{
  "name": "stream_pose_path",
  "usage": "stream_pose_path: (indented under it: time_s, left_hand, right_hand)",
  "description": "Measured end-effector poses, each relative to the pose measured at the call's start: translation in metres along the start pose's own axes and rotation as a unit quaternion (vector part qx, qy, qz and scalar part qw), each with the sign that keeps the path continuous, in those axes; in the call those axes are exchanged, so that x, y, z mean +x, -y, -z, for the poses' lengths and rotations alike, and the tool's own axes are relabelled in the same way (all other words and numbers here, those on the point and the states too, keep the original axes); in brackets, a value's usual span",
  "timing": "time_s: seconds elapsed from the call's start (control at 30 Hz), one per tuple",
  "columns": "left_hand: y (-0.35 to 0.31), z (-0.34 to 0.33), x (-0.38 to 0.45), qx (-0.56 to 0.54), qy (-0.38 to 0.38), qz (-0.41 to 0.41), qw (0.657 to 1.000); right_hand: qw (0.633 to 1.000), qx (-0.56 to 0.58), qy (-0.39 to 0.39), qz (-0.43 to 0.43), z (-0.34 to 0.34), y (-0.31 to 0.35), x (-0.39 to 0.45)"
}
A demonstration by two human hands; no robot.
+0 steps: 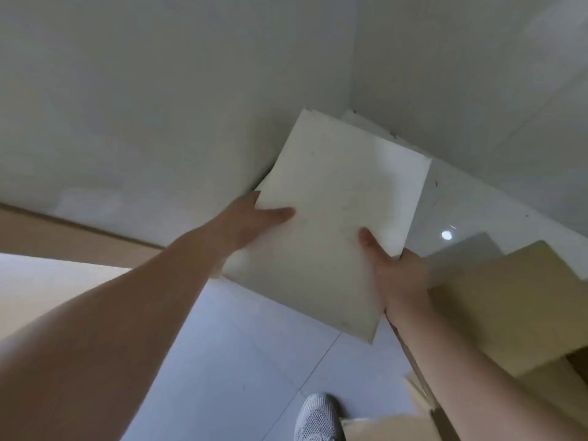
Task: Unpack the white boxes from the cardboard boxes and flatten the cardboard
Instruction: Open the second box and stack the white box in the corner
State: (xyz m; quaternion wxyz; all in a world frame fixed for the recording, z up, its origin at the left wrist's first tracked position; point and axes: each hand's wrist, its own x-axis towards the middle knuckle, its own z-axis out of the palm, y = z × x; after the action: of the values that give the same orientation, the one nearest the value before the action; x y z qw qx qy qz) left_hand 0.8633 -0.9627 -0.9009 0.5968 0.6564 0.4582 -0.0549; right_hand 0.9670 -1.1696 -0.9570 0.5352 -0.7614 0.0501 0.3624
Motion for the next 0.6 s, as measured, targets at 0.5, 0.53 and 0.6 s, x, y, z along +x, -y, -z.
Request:
stream_pose_path:
  time_s: [0.5, 0.53, 0.6]
  left_hand:
    - [0.067, 0.046, 0.065, 0.169, -0.181, -0.018, 0.969]
    - [0.077, 0.040, 0.050, 0.123, -0.249, -0.035, 0.960]
    - [0.106, 0.030, 0.015, 0.012, -0.369, -0.057, 0.928]
  right_hand:
    - [0.997, 0.034, 0.018, -0.063, -0.068, -0.029, 0.042]
    - [0.998, 0.042, 0.009, -0.056, -0.065, -0.030, 0.042]
    - [0.999, 0.029, -0.022, -0.026, -0.061, -0.031, 0.039]
